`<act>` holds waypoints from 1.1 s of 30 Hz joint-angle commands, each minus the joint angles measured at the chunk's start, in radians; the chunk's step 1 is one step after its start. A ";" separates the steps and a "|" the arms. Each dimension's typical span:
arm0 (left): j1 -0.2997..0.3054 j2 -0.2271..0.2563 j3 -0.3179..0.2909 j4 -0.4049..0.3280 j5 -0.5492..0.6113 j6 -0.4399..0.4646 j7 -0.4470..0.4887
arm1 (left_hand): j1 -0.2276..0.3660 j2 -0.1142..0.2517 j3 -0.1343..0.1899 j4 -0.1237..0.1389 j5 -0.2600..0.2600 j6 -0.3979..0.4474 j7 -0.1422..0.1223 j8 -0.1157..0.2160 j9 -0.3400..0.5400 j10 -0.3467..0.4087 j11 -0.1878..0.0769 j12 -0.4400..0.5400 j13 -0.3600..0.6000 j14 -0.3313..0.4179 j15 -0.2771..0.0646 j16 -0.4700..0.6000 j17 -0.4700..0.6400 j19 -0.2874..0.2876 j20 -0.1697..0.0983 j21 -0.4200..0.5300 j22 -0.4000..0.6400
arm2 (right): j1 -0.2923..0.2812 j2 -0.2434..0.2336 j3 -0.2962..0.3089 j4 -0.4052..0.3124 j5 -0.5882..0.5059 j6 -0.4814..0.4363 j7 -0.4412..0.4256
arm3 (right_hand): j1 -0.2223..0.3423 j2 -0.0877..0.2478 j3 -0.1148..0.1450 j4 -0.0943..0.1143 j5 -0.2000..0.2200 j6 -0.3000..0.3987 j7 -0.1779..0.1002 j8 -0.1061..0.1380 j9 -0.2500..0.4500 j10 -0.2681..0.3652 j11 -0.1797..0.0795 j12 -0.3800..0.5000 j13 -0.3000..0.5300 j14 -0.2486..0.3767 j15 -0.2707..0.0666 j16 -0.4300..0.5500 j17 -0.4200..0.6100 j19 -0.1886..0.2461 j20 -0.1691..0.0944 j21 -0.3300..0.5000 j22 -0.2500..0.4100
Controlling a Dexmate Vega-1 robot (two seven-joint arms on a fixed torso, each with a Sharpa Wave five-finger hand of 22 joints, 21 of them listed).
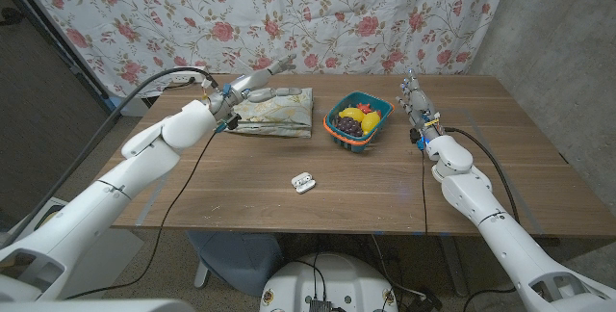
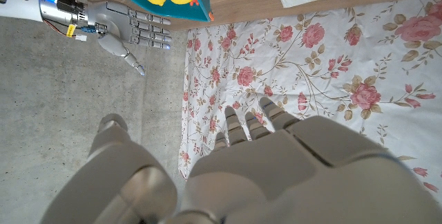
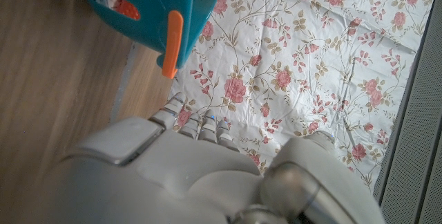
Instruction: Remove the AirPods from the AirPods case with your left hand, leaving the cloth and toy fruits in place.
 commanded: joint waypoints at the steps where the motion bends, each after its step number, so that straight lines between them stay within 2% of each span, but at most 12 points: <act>1: -0.027 -0.004 0.010 0.004 0.041 -0.023 -0.030 | 0.009 -0.006 -0.001 -0.004 0.009 -0.124 -0.005 0.000 0.002 -0.006 -0.002 -0.001 0.003 -0.007 -0.004 -0.001 0.004 -0.004 -0.005 -0.002 0.003 | 0.012 0.005 0.000 0.028 0.006 0.037 0.035 | 0.014 0.000 -0.003 -0.005 0.001 -0.003 -0.005 -0.003 0.003 -0.003 -0.005 -0.003 0.004 -0.005 -0.003 0.006 0.001 -0.004 0.007 0.000 0.003; 5: -0.051 0.000 0.028 0.010 0.080 -0.027 -0.052 | 0.011 -0.008 -0.002 -0.004 0.010 -0.126 -0.004 0.001 0.002 -0.006 -0.001 -0.001 0.003 -0.007 -0.005 0.000 0.004 -0.005 -0.006 -0.002 0.003 | 0.013 0.008 -0.001 0.038 0.008 0.047 0.041 | 0.013 -0.002 -0.004 -0.005 0.001 -0.002 -0.006 -0.003 0.003 -0.001 -0.005 -0.002 0.004 -0.006 -0.002 0.006 0.001 -0.005 0.009 -0.001 0.003; 8: -0.061 -0.004 0.035 0.013 0.060 -0.025 -0.084 | 0.013 -0.010 -0.002 -0.003 0.011 -0.126 -0.003 0.002 0.002 -0.006 -0.001 -0.001 0.003 -0.007 -0.005 0.000 0.004 -0.005 -0.007 -0.002 0.003 | 0.018 0.013 -0.003 0.048 0.009 0.056 0.048 | 0.013 -0.003 -0.005 -0.005 0.001 -0.001 -0.004 -0.002 0.003 0.014 -0.002 0.003 0.004 -0.003 -0.002 0.007 0.001 -0.003 0.006 0.000 0.003; 10: -0.065 0.007 0.041 0.001 0.102 -0.040 -0.082 | 0.014 -0.011 -0.003 -0.003 0.011 -0.127 -0.002 0.003 0.002 -0.007 -0.003 -0.002 0.003 -0.007 -0.006 0.000 0.004 -0.006 -0.007 -0.002 0.003 | 0.020 0.013 -0.006 0.054 0.007 0.062 0.054 | 0.013 -0.003 -0.005 -0.005 0.001 0.001 -0.003 -0.002 0.003 0.013 -0.002 0.003 0.004 -0.002 -0.002 0.008 0.001 -0.003 0.005 0.000 0.003; 16: -0.073 -0.003 0.051 0.001 0.116 -0.037 -0.103 | 0.018 -0.015 -0.006 0.000 0.015 -0.132 -0.002 0.006 0.002 -0.036 0.007 -0.013 0.004 -0.016 0.000 -0.001 0.005 -0.013 -0.005 -0.004 0.003 | 0.027 0.010 -0.015 0.072 -0.005 0.092 0.073 | 0.012 -0.010 -0.009 -0.007 0.000 -0.016 -0.014 -0.008 0.003 0.007 -0.015 -0.001 0.003 0.001 -0.002 0.009 0.001 0.000 0.004 0.001 0.003; 22: -0.071 -0.004 0.049 -0.025 0.149 -0.027 -0.115 | 0.018 -0.015 -0.006 0.002 0.017 -0.143 -0.002 0.004 0.003 -0.037 0.006 -0.012 0.005 -0.021 0.002 -0.002 0.005 -0.017 -0.005 -0.004 0.004 | 0.032 0.008 -0.022 0.080 -0.013 0.098 0.076 | 0.005 -0.020 -0.015 -0.005 0.000 0.010 -0.017 0.002 0.003 0.012 -0.016 -0.001 0.003 0.001 -0.002 0.009 0.002 0.001 0.006 0.001 0.003; 24: -0.061 -0.015 0.043 -0.019 0.128 -0.031 -0.111 | 0.020 -0.014 -0.006 0.002 0.017 -0.145 -0.001 0.004 0.003 -0.037 0.005 -0.013 0.005 -0.022 0.002 -0.002 0.005 -0.017 -0.005 -0.004 0.004 | 0.033 0.010 -0.022 0.083 -0.012 0.103 0.077 | 0.003 -0.024 -0.019 -0.005 0.001 0.031 -0.031 0.009 0.003 0.013 -0.025 -0.001 0.003 0.002 -0.003 0.010 0.002 -0.002 0.007 0.000 0.003; 28: -0.066 -0.004 0.047 -0.035 0.158 -0.038 -0.126 | 0.027 -0.008 -0.002 0.002 0.019 -0.149 -0.001 0.005 0.003 -0.044 0.002 -0.015 0.006 -0.024 0.001 -0.002 0.005 -0.019 -0.005 -0.004 0.004 | 0.035 0.008 -0.022 0.086 -0.011 0.100 0.078 | 0.003 -0.025 -0.019 -0.005 0.002 0.035 -0.034 0.010 0.003 0.015 -0.029 -0.001 0.003 0.002 -0.009 0.009 0.002 -0.002 0.009 0.000 0.003; 29: -0.065 -0.002 0.046 -0.040 0.170 -0.041 -0.125 | 0.029 -0.008 -0.002 0.002 0.019 -0.151 -0.001 0.004 0.003 -0.045 0.002 -0.015 0.006 -0.025 0.002 -0.002 0.005 -0.020 -0.005 -0.004 0.004 | 0.035 0.007 -0.021 0.087 -0.011 0.100 0.079 | 0.003 -0.025 -0.019 -0.006 0.002 0.035 -0.034 0.009 0.003 0.015 -0.029 -0.001 0.003 0.002 -0.009 0.010 0.002 -0.003 0.008 0.000 0.003; 31: -0.067 0.003 0.045 -0.051 0.191 -0.047 -0.127 | 0.040 -0.004 0.002 0.000 0.022 -0.155 -0.019 0.006 0.003 -0.049 -0.001 -0.016 0.007 -0.027 0.006 -0.001 0.005 -0.022 -0.005 -0.003 0.004 | 0.034 0.007 -0.020 0.085 -0.014 0.101 0.073 | 0.004 -0.025 -0.019 -0.006 0.002 0.042 -0.036 0.012 0.003 0.017 -0.028 0.000 0.003 0.003 -0.009 0.010 0.002 -0.004 0.009 -0.001 0.003; 33: -0.072 0.002 0.045 -0.056 0.200 -0.049 -0.136 | 0.044 -0.003 0.004 -0.001 0.022 -0.158 -0.019 0.007 0.003 -0.050 -0.002 -0.016 0.007 -0.029 0.007 -0.002 0.005 -0.023 -0.005 -0.004 0.004 | 0.034 0.007 -0.019 0.085 -0.013 0.101 0.072 | 0.005 -0.025 -0.019 -0.006 0.003 0.046 -0.041 0.013 0.003 0.020 -0.031 0.000 0.003 0.003 -0.010 0.009 0.002 -0.005 0.010 -0.001 0.003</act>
